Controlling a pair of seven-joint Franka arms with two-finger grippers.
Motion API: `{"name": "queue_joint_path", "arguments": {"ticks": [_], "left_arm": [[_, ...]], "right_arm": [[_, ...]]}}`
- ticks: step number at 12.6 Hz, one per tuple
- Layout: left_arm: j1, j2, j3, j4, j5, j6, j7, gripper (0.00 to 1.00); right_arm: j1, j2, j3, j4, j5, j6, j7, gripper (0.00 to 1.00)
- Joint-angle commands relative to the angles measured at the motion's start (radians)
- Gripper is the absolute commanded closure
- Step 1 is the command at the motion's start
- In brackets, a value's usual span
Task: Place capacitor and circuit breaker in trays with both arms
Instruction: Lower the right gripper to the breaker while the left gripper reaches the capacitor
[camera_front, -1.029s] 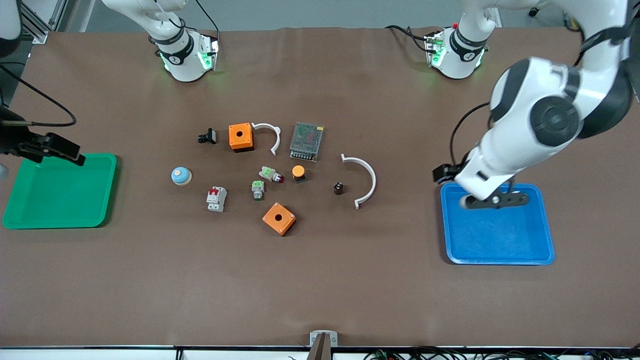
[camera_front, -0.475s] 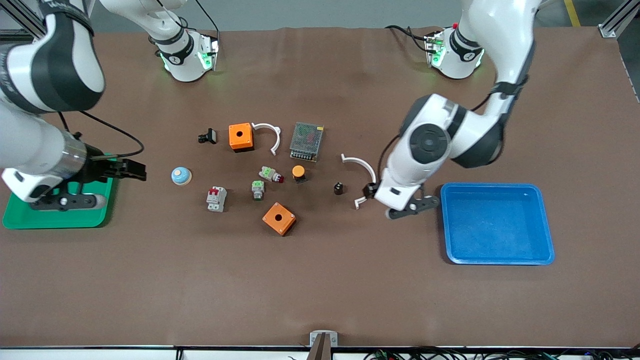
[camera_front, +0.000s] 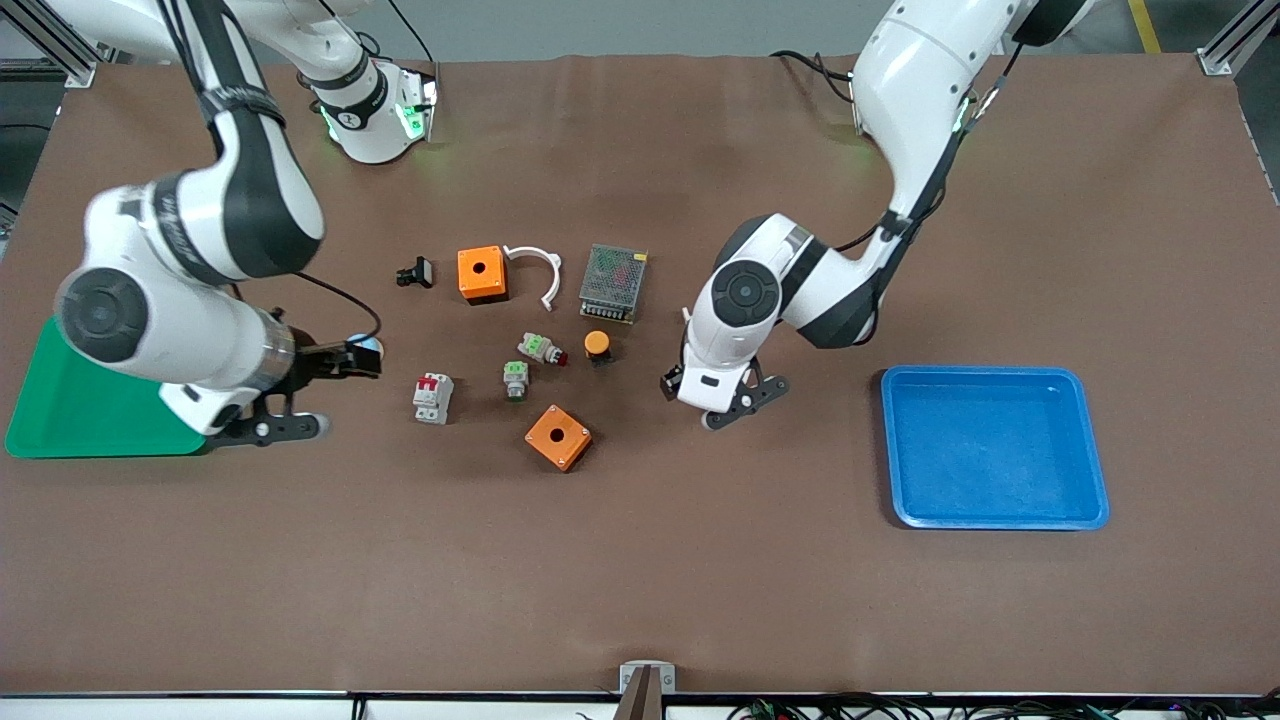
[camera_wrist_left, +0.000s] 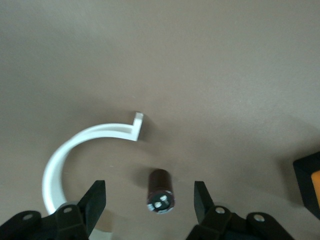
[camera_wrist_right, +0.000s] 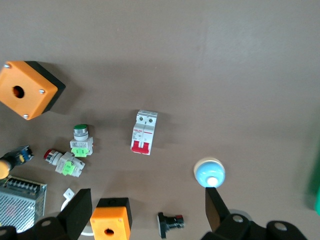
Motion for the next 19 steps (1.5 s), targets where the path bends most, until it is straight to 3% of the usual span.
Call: {"name": "queue_joint_path", "arguments": {"ticks": [1,7,19], "left_arm": [[-0.032,0.041,0.009,0.017,-0.009,0.036,-0.068,0.26],[-0.061,0.078,0.009,0.016,0.001,0.054,-0.069,0.36],[-0.067,0.087,0.017,0.013,0.004,0.054,-0.062,0.6]], "right_arm": [[0.057,-0.04,-0.004,-0.156,0.018,0.141,0.097,0.0],[0.077,-0.025,-0.004,-0.399,0.018,0.535,0.105,0.0],[0.082,0.093,-0.006,-0.394,0.017,0.585,0.105,0.01]]}}
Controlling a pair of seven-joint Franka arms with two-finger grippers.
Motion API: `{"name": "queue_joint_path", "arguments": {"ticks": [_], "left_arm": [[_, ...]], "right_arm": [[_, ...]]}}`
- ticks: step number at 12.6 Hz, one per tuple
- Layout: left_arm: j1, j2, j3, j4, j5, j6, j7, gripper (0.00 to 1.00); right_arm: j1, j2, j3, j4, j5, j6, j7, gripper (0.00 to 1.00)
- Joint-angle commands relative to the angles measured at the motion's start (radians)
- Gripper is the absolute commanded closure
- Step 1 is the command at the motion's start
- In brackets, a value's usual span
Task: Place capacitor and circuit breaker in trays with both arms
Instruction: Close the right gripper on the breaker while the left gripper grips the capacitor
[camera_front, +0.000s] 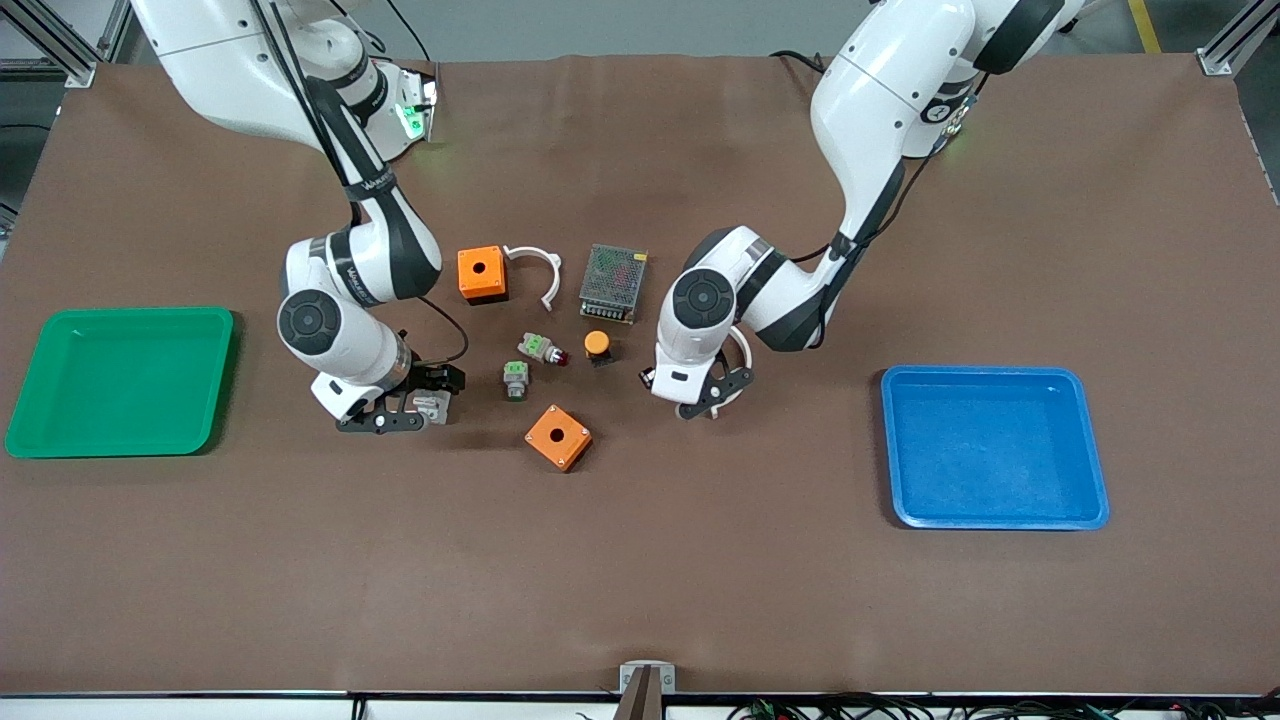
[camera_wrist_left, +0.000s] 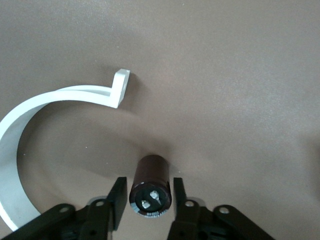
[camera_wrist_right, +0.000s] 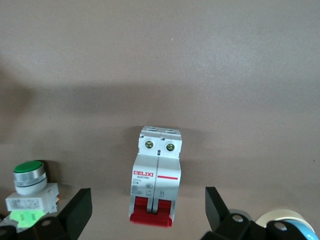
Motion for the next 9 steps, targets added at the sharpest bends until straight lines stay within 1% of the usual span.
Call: {"name": "queue_joint_path", "arguments": {"ticks": [1,2,3,4,6,7,8,9], "left_arm": [[-0.011,0.009,0.01,0.012,0.004,0.009,-0.005,0.64],[-0.009,0.009,0.012,0.012,0.004,0.009,-0.004,0.71],[-0.006,0.007,0.012,0.012,0.005,0.009,0.005,0.88],[-0.006,0.003,0.013,0.013,0.005,0.009,0.004,0.99],[0.005,-0.032,0.015,0.013,0.005,-0.003,-0.001,1.0],[0.015,-0.066,0.018,0.012,0.007,-0.023,-0.001,1.0],[0.037,-0.106,0.018,0.013,0.007,-0.063,0.002,1.0],[0.061,-0.144,0.018,0.013,0.008,-0.092,0.004,1.0]], "right_arm": [[-0.002,0.015,-0.003,0.004,0.016,0.0,0.007,0.06],[-0.002,0.021,-0.003,0.004,0.016,-0.001,0.007,0.14],[-0.002,0.026,-0.003,0.005,0.016,-0.001,0.007,0.23],[-0.002,0.027,-0.003,0.004,0.016,-0.001,0.008,0.33],[-0.003,0.027,-0.003,0.007,0.016,0.0,0.013,0.55],[-0.003,0.027,-0.003,0.01,0.017,-0.004,0.014,0.66],[-0.003,0.027,-0.003,0.016,0.017,-0.007,0.037,0.73],[-0.003,0.026,-0.003,0.025,0.017,-0.011,0.06,0.77]]}}
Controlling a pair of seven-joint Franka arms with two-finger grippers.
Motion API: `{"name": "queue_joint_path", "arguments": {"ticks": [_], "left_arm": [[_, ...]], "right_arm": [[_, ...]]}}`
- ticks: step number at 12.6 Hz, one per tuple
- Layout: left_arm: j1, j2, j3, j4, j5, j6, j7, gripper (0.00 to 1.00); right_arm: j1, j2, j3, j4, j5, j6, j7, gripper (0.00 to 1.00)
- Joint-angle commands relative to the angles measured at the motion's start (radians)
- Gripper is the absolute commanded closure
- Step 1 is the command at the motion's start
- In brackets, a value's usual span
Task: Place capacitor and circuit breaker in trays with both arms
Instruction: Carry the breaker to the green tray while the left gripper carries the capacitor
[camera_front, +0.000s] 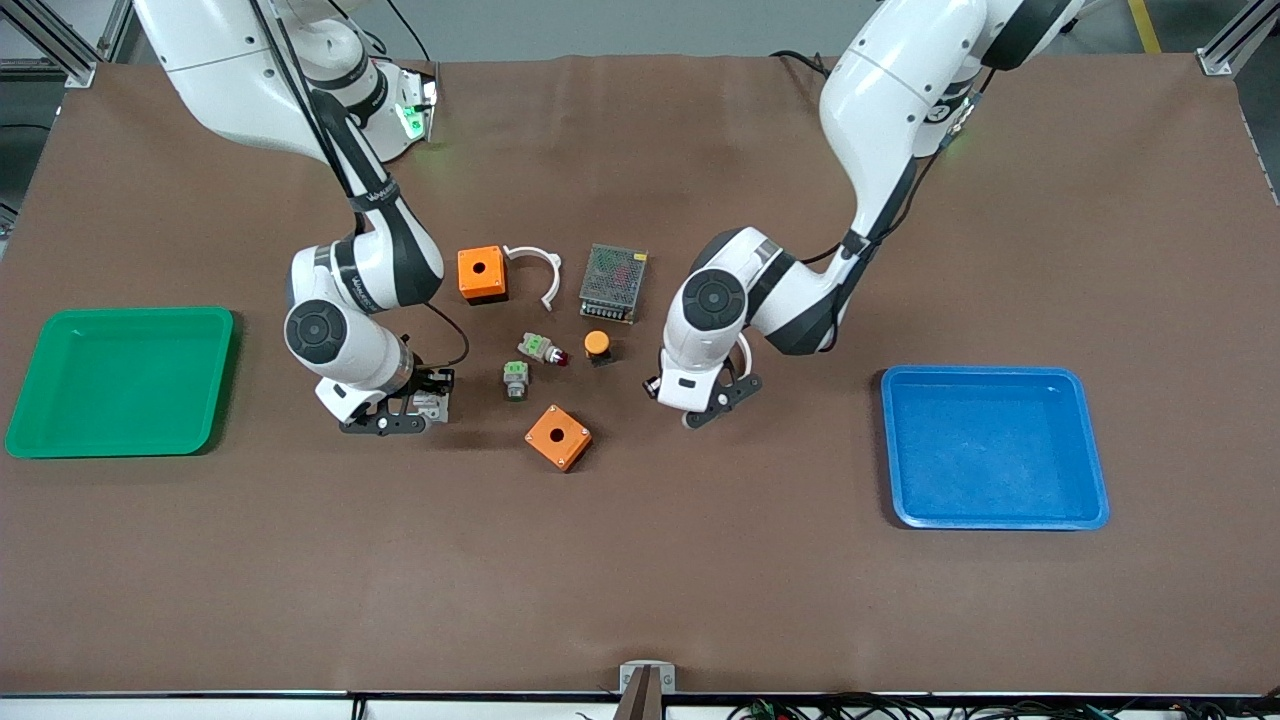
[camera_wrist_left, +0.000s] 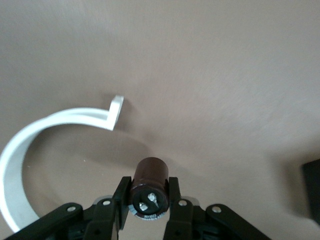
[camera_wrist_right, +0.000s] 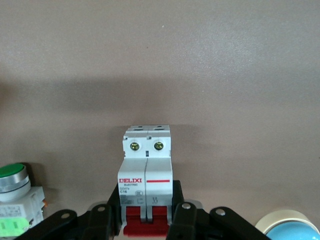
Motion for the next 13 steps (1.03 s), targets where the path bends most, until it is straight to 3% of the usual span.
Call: {"name": "queue_joint_path", "arguments": {"ticks": [1,3,8,11,13], "left_arm": [[0.063,-0.134,0.001,-0.023,0.01,-0.107,0.01,1.0],[0.123,-0.192,0.001,-0.025,0.01,-0.196,0.088,1.0],[0.286,-0.248,0.001,-0.031,0.011,-0.351,0.341,1.0],[0.398,-0.242,0.001,-0.067,0.072,-0.355,0.501,1.0],[0.462,-0.223,0.001,-0.09,0.138,-0.326,0.585,1.0]], "right_arm": [[-0.002,0.002,0.0,0.024,0.017,-0.011,0.04,0.78],[-0.022,-0.012,-0.004,0.051,0.016,-0.069,0.037,0.78],[-0.197,-0.127,-0.004,0.197,-0.003,-0.451,0.017,0.78],[-0.359,-0.142,-0.006,0.278,-0.03,-0.598,-0.158,0.78],[-0.474,-0.136,-0.004,0.3,-0.102,-0.608,-0.301,0.78]]}}
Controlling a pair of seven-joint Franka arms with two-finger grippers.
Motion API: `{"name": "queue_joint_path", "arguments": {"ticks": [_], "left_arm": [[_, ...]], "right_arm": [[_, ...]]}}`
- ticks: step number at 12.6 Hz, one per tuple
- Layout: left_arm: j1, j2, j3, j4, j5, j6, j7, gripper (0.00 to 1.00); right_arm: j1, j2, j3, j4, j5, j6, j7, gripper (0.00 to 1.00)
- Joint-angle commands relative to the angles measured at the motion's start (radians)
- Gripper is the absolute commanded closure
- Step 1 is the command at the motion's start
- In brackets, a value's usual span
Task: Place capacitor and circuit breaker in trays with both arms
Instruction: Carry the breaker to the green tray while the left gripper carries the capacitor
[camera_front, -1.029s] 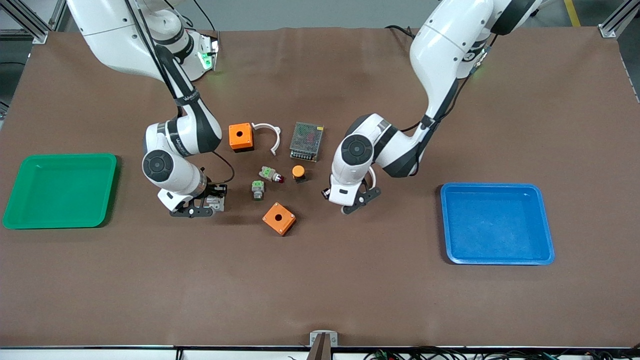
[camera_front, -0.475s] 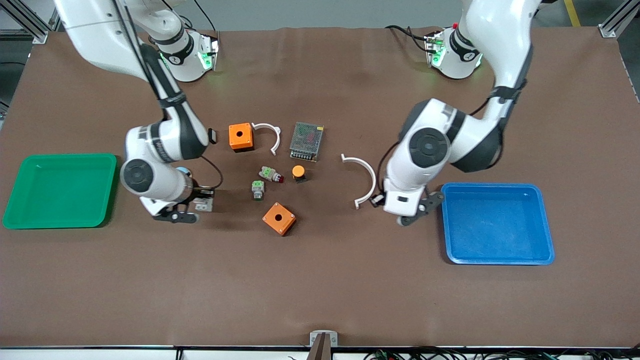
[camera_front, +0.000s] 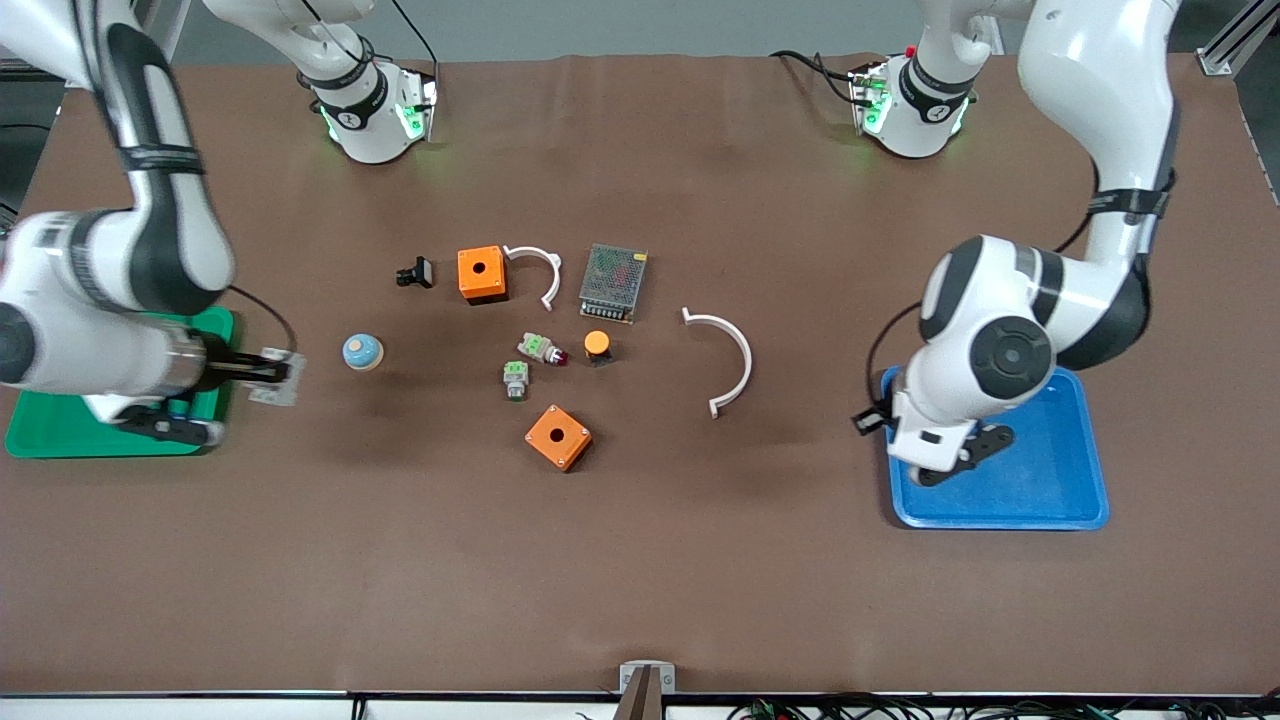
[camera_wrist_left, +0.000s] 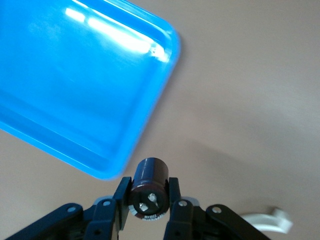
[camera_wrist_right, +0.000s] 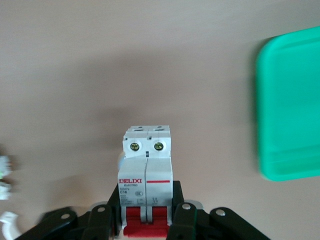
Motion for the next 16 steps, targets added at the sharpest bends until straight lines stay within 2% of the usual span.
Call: {"name": "queue_joint_path", "arguments": {"ticks": [1,5,7,9,11,14,15,16], "left_arm": [[0.088,0.011,-0.012,-0.045,0.058,0.05,0.111,1.0],[0.225,0.042,-0.012,-0.131,0.059,0.226,0.343,1.0],[0.272,0.059,-0.012,-0.146,0.059,0.265,0.418,1.0],[0.314,0.091,-0.012,-0.151,0.059,0.306,0.504,1.0],[0.357,0.113,-0.013,-0.151,0.059,0.343,0.584,1.0],[0.369,0.128,-0.012,-0.148,0.058,0.351,0.624,0.99],[0.383,0.134,-0.013,-0.147,0.058,0.352,0.629,0.98],[0.386,0.139,-0.013,-0.143,0.058,0.352,0.632,0.92]], "right_arm": [[-0.154,0.013,0.022,0.032,-0.067,-0.018,-0.16,0.78],[-0.334,0.047,0.022,0.06,-0.085,0.031,-0.305,0.78],[-0.391,0.073,0.022,0.058,-0.142,0.106,-0.403,0.78],[-0.448,0.108,0.022,0.055,-0.144,0.157,-0.443,0.78],[-0.477,0.148,0.022,0.047,-0.144,0.211,-0.514,0.78],[-0.508,0.218,0.022,0.044,-0.144,0.309,-0.59,0.77],[-0.515,0.246,0.022,0.044,-0.144,0.344,-0.595,0.77],[-0.517,0.267,0.022,0.044,-0.144,0.378,-0.595,0.77]]}}
